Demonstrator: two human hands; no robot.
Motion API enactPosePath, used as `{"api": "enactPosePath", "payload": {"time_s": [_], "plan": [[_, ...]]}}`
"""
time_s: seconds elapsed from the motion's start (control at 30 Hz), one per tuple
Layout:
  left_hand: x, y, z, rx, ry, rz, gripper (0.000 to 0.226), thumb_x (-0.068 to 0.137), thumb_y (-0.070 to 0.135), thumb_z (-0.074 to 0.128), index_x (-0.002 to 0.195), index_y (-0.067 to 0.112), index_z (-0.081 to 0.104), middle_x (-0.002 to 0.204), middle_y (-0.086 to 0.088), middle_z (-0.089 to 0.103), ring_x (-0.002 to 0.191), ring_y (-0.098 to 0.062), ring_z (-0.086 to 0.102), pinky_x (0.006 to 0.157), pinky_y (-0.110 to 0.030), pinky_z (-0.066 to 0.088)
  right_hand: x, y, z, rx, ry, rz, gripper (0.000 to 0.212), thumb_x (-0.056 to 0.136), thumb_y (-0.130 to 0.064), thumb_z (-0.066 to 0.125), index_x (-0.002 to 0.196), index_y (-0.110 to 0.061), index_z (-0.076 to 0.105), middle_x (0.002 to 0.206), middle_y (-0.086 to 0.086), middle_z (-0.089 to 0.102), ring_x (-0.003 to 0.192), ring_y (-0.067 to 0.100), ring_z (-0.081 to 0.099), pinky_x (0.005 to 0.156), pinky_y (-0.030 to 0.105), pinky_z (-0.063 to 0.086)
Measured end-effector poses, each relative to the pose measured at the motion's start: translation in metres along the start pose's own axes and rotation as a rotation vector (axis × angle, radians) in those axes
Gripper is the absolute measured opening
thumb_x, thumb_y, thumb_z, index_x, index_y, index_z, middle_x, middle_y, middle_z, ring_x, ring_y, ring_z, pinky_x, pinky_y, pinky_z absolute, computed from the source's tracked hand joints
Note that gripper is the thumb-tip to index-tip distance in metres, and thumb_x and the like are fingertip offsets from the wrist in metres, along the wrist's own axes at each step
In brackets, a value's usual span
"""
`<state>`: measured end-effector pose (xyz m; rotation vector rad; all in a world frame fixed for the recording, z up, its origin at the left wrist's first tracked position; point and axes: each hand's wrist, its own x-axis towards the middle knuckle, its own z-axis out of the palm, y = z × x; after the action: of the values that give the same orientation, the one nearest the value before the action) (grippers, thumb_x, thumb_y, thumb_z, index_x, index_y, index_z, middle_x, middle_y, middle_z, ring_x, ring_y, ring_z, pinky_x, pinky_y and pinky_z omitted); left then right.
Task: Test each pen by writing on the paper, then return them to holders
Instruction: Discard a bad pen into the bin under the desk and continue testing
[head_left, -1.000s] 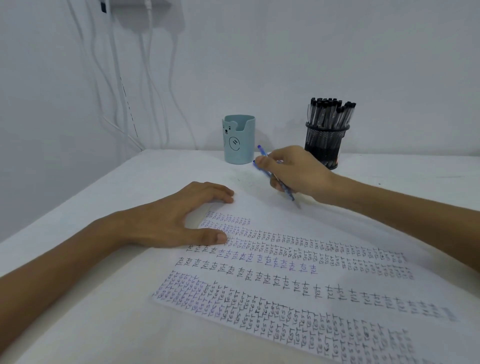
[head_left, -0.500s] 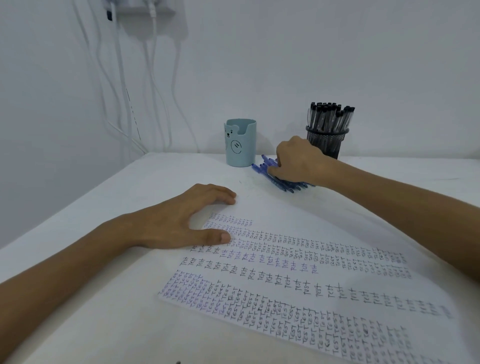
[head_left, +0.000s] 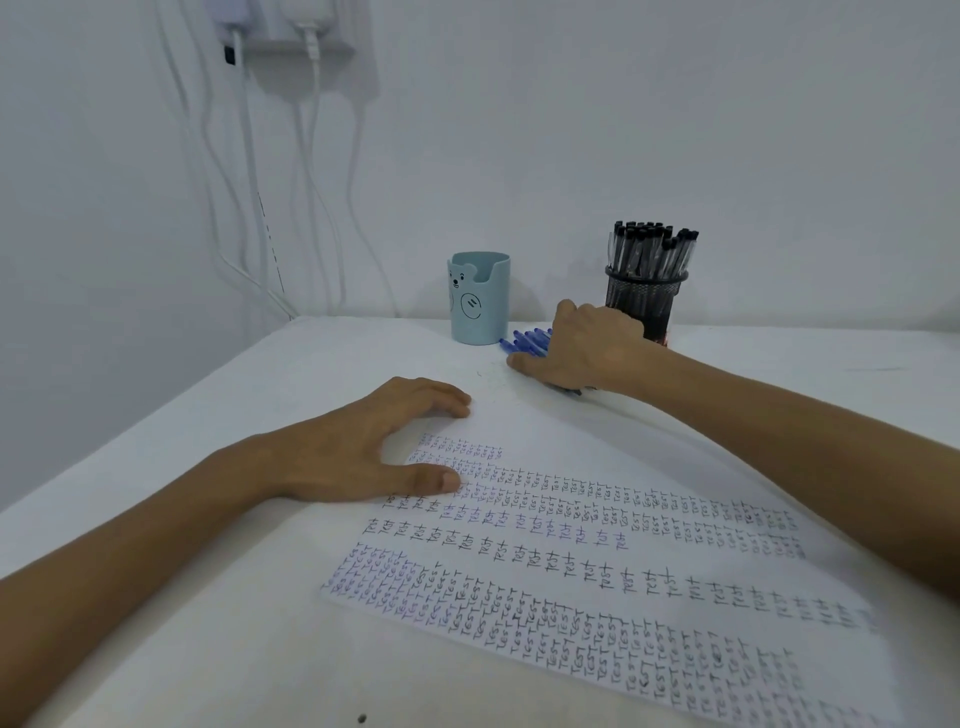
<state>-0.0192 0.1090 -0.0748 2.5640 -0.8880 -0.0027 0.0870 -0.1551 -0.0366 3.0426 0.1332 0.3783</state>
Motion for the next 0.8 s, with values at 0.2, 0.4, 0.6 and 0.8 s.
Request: {"api": "enactPosePath", "payload": {"time_s": [0.2, 0.4, 0.6, 0.8], "plan": [[0.004, -0.007, 0.003, -0.009, 0.055, 0.026, 0.074, 0.080, 0.085, 0.060, 0.141, 0.047, 0.048, 0.152, 0.033, 0.040, 0.147, -0.001, 0.034, 0.121, -0.037, 0.032, 0.001, 0.006, 0.004, 0.021, -0.043, -0.042, 0.101, 0.081, -0.091, 0.034, 0.135, -0.006, 0.047, 0.123, 0.016, 0.055, 0.118, 0.034, 0.053, 0.086, 0.039, 0.041], [-0.001, 0.005, -0.002, -0.075, 0.015, -0.027, 0.072, 0.084, 0.079, 0.058, 0.145, 0.043, 0.047, 0.151, 0.035, 0.039, 0.146, 0.007, 0.032, 0.119, -0.021, 0.027, -0.003, 0.001, 0.005, 0.030, -0.005, -0.093, 0.082, 0.092, -0.078, 0.036, 0.130, -0.005, 0.048, 0.102, 0.007, 0.051, 0.101, 0.030, 0.057, 0.077, 0.036, 0.040], [0.014, 0.018, -0.017, -0.149, 0.074, -0.224, 0.059, 0.090, 0.085, 0.037, 0.134, 0.050, 0.051, 0.139, 0.026, 0.053, 0.129, 0.002, 0.048, 0.102, -0.024, 0.039, -0.005, 0.001, -0.013, 0.134, -0.091, -0.144, 0.064, 0.096, -0.063, 0.049, 0.123, -0.005, 0.051, 0.122, 0.008, 0.055, 0.102, 0.027, 0.053, 0.081, 0.033, 0.038], [0.071, 0.024, -0.018, -0.025, 0.090, -0.299, 0.035, 0.110, 0.036, 0.044, 0.139, 0.020, 0.055, 0.139, 0.005, 0.057, 0.123, -0.012, 0.053, 0.096, -0.027, 0.039, 0.002, -0.003, -0.023, 0.048, -0.264, -0.114, 0.062, 0.092, -0.072, 0.044, 0.120, -0.019, 0.058, 0.091, -0.001, 0.054, 0.098, 0.024, 0.052, 0.087, 0.031, 0.045]]}}
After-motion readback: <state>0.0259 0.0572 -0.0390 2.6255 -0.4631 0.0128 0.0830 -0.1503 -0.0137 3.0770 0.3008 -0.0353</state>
